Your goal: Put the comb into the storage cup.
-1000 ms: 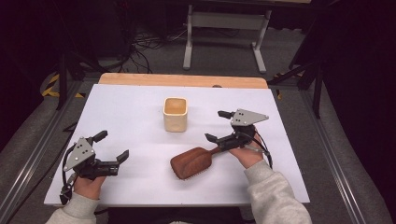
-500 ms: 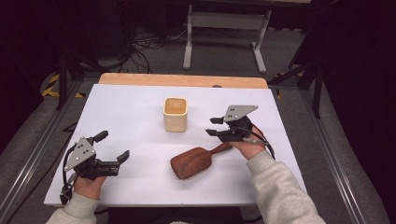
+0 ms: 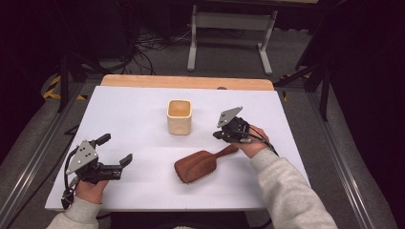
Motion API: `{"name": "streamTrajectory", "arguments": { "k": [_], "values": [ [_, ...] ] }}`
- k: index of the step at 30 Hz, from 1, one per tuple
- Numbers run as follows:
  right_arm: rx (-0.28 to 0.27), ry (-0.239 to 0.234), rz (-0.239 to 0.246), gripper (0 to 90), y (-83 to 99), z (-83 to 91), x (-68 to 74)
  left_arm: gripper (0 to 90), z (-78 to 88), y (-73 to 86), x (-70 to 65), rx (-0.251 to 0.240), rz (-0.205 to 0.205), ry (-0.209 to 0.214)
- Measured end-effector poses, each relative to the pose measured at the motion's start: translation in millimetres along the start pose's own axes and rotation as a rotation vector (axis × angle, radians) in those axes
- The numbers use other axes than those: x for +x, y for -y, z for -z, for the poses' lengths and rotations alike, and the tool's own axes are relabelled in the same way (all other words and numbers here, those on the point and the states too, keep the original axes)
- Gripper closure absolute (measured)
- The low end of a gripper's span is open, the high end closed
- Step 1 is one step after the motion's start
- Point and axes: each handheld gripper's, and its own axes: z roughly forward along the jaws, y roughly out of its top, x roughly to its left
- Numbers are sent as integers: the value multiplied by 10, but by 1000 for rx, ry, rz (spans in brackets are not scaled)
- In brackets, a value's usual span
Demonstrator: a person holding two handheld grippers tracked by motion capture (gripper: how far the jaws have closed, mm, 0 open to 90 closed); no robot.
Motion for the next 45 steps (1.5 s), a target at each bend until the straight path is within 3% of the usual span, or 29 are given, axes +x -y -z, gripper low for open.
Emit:
{"name": "streamTrajectory", "arguments": {
  "k": [5,11,12,16,28,30,33,38,41,43,45],
  "values": [
    [73,-9,20,899,-3,-71,-18,8,-2,1,1,1,0,1],
    [124,-33,29,899,7,-132,-25,8,-3,-1,-6,3,0,2],
    [153,-35,44,899,16,-162,-18,9,-3,-1,-7,2,0,2],
    [200,-49,37,900,37,-201,-4,8,-5,1,-3,5,-2,4],
    [273,-103,43,900,89,-223,10,8,-22,10,-6,10,1,9],
    [300,-115,21,899,97,-218,37,8,-22,12,-5,11,3,8],
    [317,-127,37,900,105,-226,53,8,-23,12,-6,12,3,9],
    [315,-133,57,900,116,-191,108,9,-15,11,4,10,6,5],
    [334,-145,36,900,128,-166,166,8,-16,11,8,10,6,7],
    [325,-147,55,899,139,-162,179,8,-16,10,2,12,7,5],
    [339,-153,43,900,146,-140,214,8,-18,11,1,10,4,5]
  ]
}}
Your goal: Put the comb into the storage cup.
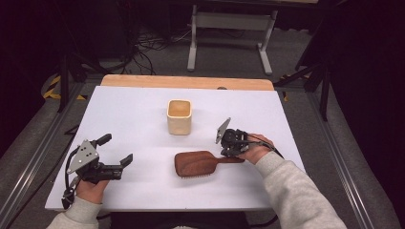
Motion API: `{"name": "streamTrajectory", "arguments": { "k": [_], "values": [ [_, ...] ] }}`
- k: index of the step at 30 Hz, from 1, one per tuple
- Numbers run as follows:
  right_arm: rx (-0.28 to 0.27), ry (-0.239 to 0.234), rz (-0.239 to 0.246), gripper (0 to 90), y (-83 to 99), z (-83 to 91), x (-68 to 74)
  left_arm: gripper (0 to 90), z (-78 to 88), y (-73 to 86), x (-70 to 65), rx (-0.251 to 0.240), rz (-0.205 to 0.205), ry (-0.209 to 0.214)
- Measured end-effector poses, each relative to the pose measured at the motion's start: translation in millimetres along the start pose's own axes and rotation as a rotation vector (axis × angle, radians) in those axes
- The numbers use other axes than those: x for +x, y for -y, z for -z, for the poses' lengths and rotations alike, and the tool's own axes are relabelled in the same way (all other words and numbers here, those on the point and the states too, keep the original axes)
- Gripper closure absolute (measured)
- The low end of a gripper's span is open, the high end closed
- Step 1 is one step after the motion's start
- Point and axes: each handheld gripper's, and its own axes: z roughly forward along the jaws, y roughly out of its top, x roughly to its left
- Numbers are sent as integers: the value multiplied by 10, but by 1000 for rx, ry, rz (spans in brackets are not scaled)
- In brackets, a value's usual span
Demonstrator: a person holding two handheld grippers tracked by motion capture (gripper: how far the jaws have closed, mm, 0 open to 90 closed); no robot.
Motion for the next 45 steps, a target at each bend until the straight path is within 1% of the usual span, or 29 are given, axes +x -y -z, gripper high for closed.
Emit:
{"name": "streamTrajectory", "arguments": {
  "k": [2,4,5,7,8,9,10,11,13,15,16,18,19,20,21,22,24,26,27,28,29,30,31,33,35,37,41,43,45],
  "values": [
    [-12,0,20,899,13,3,14,8,1,0,1,3,2,-1],
    [-1,-8,0,900,24,14,50,8,1,1,2,3,2,-1],
    [-5,-18,9,899,27,13,51,8,1,1,3,3,1,0],
    [6,-24,0,899,35,25,89,8,-2,2,0,2,0,1],
    [-2,-19,18,899,36,23,86,8,-3,2,-1,3,-1,0],
    [8,-21,2,899,39,33,109,7,-2,2,-3,1,-2,-4],
    [-1,-22,20,899,40,31,109,6,0,0,-4,1,-2,-5],
    [10,-28,5,899,42,39,126,6,3,-1,-4,-1,-1,-5],
    [9,-26,17,899,52,42,136,7,2,0,-1,-1,-2,-5],
    [-7,-30,24,899,57,45,146,6,0,2,-1,1,2,-4],
    [2,-27,16,899,58,55,159,6,-3,2,-1,2,-1,-2],
    [-24,-9,32,897,59,69,159,6,-7,4,-5,2,-4,-2],
    [-31,-8,28,886,59,83,163,6,-7,4,-5,3,-4,-2],
    [-41,0,29,853,58,96,164,6,-7,4,-5,2,-2,-2],
    [-68,22,46,831,57,126,161,6,-6,5,-4,2,-3,-2],
    [-75,25,43,819,59,152,171,6,-7,5,-3,2,-3,-3],
    [-108,18,59,724,63,184,175,6,-7,7,0,4,-3,-2],
    [-119,25,68,599,63,214,193,6,-7,7,3,5,-3,-1],
    [-120,33,62,520,63,231,210,6,-10,9,1,5,0,-2],
    [-147,29,63,331,65,247,210,6,-12,10,1,4,-1,-1],
    [-158,6,67,228,62,248,210,6,-11,8,0,6,-2,-1],
    [-160,3,70,124,61,241,228,5,-11,8,-1,5,-2,-1],
    [-163,2,72,60,58,228,240,6,-10,8,-1,4,-2,-1],
    [-147,-15,66,5,55,207,264,6,-9,7,-1,3,-2,-1],
    [-143,-10,68,0,53,184,291,6,-7,7,2,4,-1,0],
    [-163,-21,88,0,49,160,297,5,-6,6,1,1,0,0],
    [-153,-31,104,1,32,103,313,4,-9,8,-2,1,-1,2],
    [-125,-37,95,1,20,60,316,3,-10,8,-2,1,0,3],
    [-98,-70,85,27,3,14,324,2,-7,10,-2,-7,5,7]
  ]
}}
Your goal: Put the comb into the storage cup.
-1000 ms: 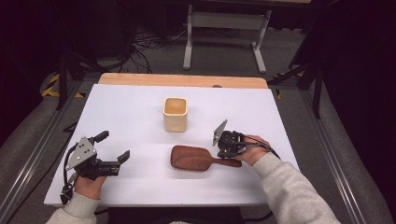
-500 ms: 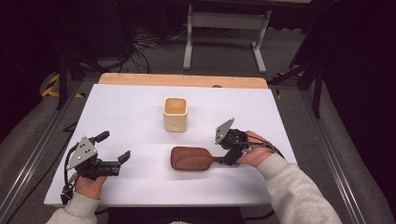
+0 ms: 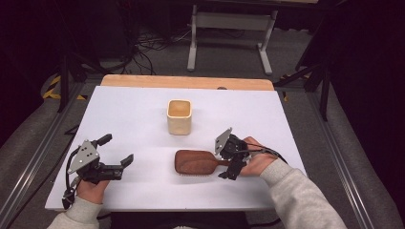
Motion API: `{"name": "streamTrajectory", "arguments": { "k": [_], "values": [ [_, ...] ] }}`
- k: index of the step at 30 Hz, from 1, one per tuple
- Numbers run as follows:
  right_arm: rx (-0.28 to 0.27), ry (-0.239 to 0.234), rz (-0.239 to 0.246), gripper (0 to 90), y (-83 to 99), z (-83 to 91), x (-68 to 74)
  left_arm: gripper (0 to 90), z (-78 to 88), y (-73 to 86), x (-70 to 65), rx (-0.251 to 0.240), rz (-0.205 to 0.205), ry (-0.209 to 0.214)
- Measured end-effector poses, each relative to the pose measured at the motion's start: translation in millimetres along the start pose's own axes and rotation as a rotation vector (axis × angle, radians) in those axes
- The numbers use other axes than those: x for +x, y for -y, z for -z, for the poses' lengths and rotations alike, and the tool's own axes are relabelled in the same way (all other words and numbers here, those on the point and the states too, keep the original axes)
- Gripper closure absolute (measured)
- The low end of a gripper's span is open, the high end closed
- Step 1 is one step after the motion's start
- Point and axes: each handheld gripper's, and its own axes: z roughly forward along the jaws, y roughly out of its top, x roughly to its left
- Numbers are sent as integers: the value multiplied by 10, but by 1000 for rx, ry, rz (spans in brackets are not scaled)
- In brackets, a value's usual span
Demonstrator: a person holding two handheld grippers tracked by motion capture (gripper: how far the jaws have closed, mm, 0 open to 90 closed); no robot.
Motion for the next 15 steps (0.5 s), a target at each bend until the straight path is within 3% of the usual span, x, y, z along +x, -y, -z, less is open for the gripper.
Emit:
{"name": "streamTrajectory", "arguments": {
  "k": [1,4,8,12,15],
  "values": [
    [-4,7,18,35,-4,-17,-16,3,1,1,1,-3,1,0],
    [22,11,5,85,-13,-50,-35,2,3,1,3,1,-1,4],
    [48,3,-3,235,-35,-77,-58,2,5,1,2,-1,0,4],
    [40,1,4,419,-47,-73,-68,2,3,2,2,0,0,7],
    [46,-8,1,465,-49,-76,-82,2,5,1,1,-1,-1,6]
  ]
}}
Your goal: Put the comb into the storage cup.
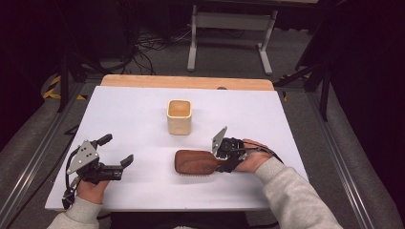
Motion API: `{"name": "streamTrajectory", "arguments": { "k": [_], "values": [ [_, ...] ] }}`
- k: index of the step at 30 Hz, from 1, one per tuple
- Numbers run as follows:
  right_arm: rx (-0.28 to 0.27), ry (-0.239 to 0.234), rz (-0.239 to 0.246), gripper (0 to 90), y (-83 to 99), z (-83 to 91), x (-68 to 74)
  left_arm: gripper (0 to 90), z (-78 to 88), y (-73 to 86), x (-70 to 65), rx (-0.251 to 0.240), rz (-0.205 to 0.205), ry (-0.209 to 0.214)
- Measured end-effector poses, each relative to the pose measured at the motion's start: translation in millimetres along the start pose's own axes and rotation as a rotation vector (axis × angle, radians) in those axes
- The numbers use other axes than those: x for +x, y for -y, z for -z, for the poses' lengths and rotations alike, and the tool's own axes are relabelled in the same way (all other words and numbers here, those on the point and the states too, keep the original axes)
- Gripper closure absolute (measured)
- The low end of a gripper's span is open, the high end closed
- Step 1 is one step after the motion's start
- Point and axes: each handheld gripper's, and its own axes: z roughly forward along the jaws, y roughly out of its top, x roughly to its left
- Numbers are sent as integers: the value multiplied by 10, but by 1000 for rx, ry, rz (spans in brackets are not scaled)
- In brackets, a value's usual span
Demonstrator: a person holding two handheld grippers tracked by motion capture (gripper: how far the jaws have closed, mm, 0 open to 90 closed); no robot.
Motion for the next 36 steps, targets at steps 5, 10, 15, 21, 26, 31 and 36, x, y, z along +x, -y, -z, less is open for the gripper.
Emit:
{"name": "streamTrajectory", "arguments": {
  "k": [5,10,15,21,26,31,36],
  "values": [
    [4,-33,2,597,-3,-40,-30,2,-5,1,-3,0,-2,3],
    [13,-28,20,688,-1,-45,-30,2,-7,3,2,6,-3,4],
    [25,-10,61,720,-13,-43,17,2,-12,3,-6,3,-3,3],
    [26,5,77,725,-18,-41,46,3,-11,8,-8,-7,-6,2],
    [8,17,73,727,-5,-21,57,1,-18,14,-5,-18,-2,17],
    [-14,17,75,728,-14,12,85,1,-57,33,-8,22,25,40],
    [-54,37,85,728,-23,75,122,0,-50,25,-2,12,46,67]
  ]
}}
